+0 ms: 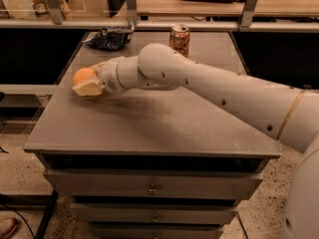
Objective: Move orange near blue chip bag
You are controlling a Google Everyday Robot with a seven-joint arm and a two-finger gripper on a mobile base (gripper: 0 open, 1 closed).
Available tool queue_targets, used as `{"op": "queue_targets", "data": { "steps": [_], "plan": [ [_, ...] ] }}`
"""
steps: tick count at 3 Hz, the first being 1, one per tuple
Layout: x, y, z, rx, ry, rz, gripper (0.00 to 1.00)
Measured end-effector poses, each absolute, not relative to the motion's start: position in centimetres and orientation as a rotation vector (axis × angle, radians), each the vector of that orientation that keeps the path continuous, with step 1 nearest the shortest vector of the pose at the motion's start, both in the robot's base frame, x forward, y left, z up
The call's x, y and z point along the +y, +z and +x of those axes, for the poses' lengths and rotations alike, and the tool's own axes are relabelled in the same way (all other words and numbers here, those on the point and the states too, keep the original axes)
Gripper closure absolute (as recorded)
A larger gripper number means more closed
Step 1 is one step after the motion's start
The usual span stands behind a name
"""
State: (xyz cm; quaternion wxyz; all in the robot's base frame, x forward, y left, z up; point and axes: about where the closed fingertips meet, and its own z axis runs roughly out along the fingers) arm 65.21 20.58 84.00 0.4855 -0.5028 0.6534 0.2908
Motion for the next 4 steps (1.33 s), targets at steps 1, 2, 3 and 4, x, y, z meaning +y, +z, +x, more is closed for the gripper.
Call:
{"op": "queue_targets", "data": {
  "steps": [1,2,3,4],
  "plan": [
    [20.0,84.7,67.2,1.598,0.680,-1.189,1.00],
    [18.5,84.8,69.0,1.627,0.658,-1.114,1.00],
    [17.4,84.9,71.4,1.649,0.639,-1.042,1.00],
    [16.6,85.2,73.5,1.658,0.629,-0.997,1.00]
  ]
}}
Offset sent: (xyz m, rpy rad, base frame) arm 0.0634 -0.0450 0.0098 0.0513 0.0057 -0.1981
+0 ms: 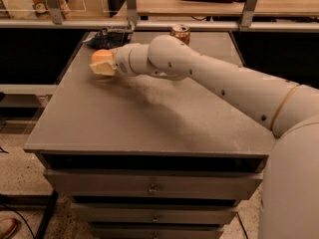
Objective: Move orange near blue chip bag
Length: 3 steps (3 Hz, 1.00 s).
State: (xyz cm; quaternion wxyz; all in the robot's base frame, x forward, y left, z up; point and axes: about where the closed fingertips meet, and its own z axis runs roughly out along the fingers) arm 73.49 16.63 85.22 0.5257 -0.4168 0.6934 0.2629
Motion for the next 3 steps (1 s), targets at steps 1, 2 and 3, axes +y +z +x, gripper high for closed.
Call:
{"op": "queue_targets", "data": {
  "steps": [1,2,3],
  "plan": [
    [15.9,85.6,75.5,1.665,0.625,-0.959,1.00],
    [15.3,86.1,77.2,1.674,0.612,-0.933,1.00],
    [14.9,86.4,78.7,1.684,0.594,-0.909,1.00]
  ]
}}
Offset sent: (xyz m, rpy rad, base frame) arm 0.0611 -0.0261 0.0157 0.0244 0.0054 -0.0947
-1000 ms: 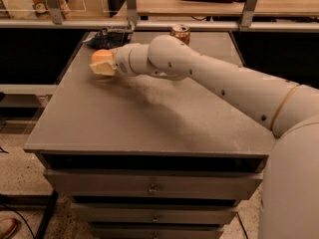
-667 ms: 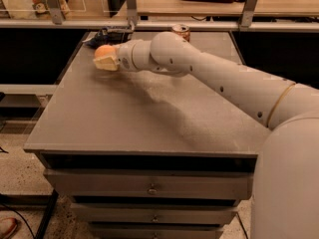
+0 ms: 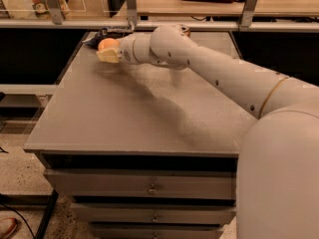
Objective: Move orange near blue chip bag
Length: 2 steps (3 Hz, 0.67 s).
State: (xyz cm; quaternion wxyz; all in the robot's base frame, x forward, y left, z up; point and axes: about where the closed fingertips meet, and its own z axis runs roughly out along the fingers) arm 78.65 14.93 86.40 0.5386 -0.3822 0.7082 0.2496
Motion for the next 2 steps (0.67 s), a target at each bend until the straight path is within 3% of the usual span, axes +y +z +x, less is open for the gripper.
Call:
{"op": "queue_targets", "data": {
  "steps": [1,2],
  "plan": [
    [14.35,86.21,79.95,1.705,0.577,-0.880,1.00],
    [13.93,85.67,80.74,1.722,0.572,-0.853,0.84]
  ]
}}
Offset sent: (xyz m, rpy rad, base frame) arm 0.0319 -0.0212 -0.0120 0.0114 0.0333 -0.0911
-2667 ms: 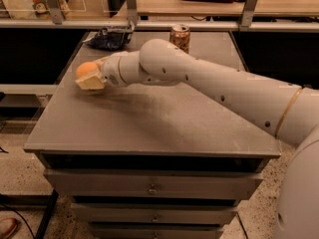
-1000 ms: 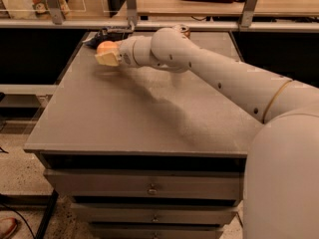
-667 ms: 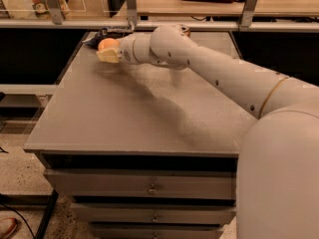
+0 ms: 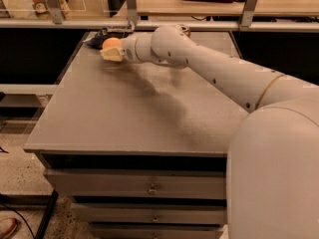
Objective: Move orange near blue chip bag
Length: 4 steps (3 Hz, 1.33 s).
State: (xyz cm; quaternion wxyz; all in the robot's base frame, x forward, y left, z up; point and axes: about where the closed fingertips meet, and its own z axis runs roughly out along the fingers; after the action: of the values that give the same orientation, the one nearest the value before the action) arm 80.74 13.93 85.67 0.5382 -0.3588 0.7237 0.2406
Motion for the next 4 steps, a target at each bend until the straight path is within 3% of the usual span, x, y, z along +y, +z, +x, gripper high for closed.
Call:
{"op": "queue_targets", "data": {
  "steps": [3,4],
  "plan": [
    [14.01,84.43,81.44,1.741,0.561,-0.833,0.13],
    [13.94,84.99,80.80,1.733,0.577,-0.841,0.00]
  ]
}}
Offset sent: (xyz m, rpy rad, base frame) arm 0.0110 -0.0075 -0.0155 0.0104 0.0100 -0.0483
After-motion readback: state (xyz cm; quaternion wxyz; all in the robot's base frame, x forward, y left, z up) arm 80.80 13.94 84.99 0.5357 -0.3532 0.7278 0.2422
